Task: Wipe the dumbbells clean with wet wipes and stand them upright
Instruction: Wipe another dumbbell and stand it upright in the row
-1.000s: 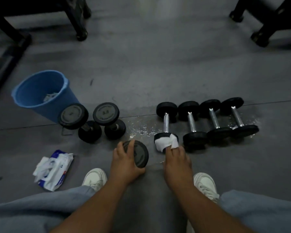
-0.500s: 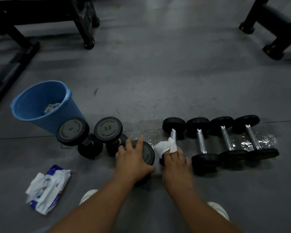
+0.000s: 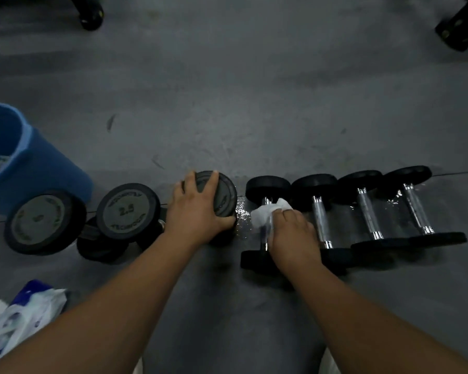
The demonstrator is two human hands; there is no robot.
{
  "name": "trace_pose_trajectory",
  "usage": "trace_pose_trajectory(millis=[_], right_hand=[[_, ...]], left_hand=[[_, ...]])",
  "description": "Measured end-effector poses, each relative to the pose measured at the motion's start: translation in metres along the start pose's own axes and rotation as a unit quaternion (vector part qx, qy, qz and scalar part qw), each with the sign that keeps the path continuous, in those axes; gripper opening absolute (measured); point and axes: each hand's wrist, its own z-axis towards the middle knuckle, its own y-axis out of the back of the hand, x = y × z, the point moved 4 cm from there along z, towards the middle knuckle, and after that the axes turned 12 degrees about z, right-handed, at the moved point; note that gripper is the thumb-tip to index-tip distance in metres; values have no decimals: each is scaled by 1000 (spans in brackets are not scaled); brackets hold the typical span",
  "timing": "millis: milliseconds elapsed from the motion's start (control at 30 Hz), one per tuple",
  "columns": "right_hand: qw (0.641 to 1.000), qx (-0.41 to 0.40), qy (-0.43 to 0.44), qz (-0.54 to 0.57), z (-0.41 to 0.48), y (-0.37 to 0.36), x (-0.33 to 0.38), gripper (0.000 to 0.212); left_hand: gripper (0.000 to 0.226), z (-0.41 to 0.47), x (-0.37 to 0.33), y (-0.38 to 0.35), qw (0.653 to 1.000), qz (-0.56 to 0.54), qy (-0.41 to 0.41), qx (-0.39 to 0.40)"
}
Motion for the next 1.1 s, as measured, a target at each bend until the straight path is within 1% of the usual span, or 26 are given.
trace_pose_trajectory(millis=[33,67,100,133,167,200,233,267,300,333,400,433,467,533,600,667,700,767,833,900,1000,1067,1100], right_hand=[[1000,12,-19,18,6,-3,-2,26],[998,23,-44,36,13,-7,-6,25],[994,41,-80,58,21,-15,-11,26],[986,62,-124,87,27,-22,-17,28],[973,87,-170,128,32,-29,-21,32],[955,102,-213,180,36,-37,-24,36],[934,103,-250,235,39,-42,-25,38],[911,99,-283,283,41,-46,-26,39],[891,96,-310,319,44,-48,-26,39],[875,98,-328,341,48,-51,-27,37],[855,116,-352,363,54,-57,-29,33],[846,121,-361,373,55,-61,-30,33],[838,119,-367,385,56,-63,-30,33],[821,117,-378,412,54,-65,-28,31],[808,107,-381,436,48,-62,-24,20],[801,100,-391,443,36,-60,-18,18],[793,99,-404,446,26,-61,-15,18],[765,93,-431,470,1,-66,-4,17],[729,58,-451,512,-30,-75,6,21],[681,21,-481,552,-67,-86,18,23],[608,13,-554,568,-127,-112,33,28],[561,17,-570,600,-161,-126,34,27],[549,24,-569,613,-175,-132,30,26]], left_hand=[[96,-5,-5,4,998,-6,-24,-49],[81,-13,-11,8,990,-25,-55,-124],[62,-26,-20,6,975,-56,-77,-199],[46,-41,-29,-1,964,-95,-80,-235],[35,-55,-39,-15,965,-133,-69,-213],[31,-64,-47,-33,974,-170,-40,-143],[33,-71,-56,-53,980,-192,-2,-55],[41,-76,-66,-72,981,-190,24,21],[53,-79,-74,-88,981,-179,39,66],[69,-80,-80,-101,976,-184,56,100],[97,-77,-89,-117,949,-243,115,164],[104,-75,-92,-125,930,-283,144,187],[107,-72,-93,-131,912,-321,168,194],[105,-67,-90,-138,891,-361,193,194],[100,-67,-81,-144,889,-370,189,194],[95,-76,-68,-147,893,-366,181,189],[95,-83,-61,-147,899,-354,174,190],[97,-98,-42,-148,917,-314,143,199],[99,-112,-17,-146,934,-266,92,222],[103,-126,9,-139,943,-222,34,248],[91,-149,42,-126,945,-135,-46,294],[94,-163,49,-119,947,-82,-88,297],[95,-171,48,-119,949,-63,-103,292]])
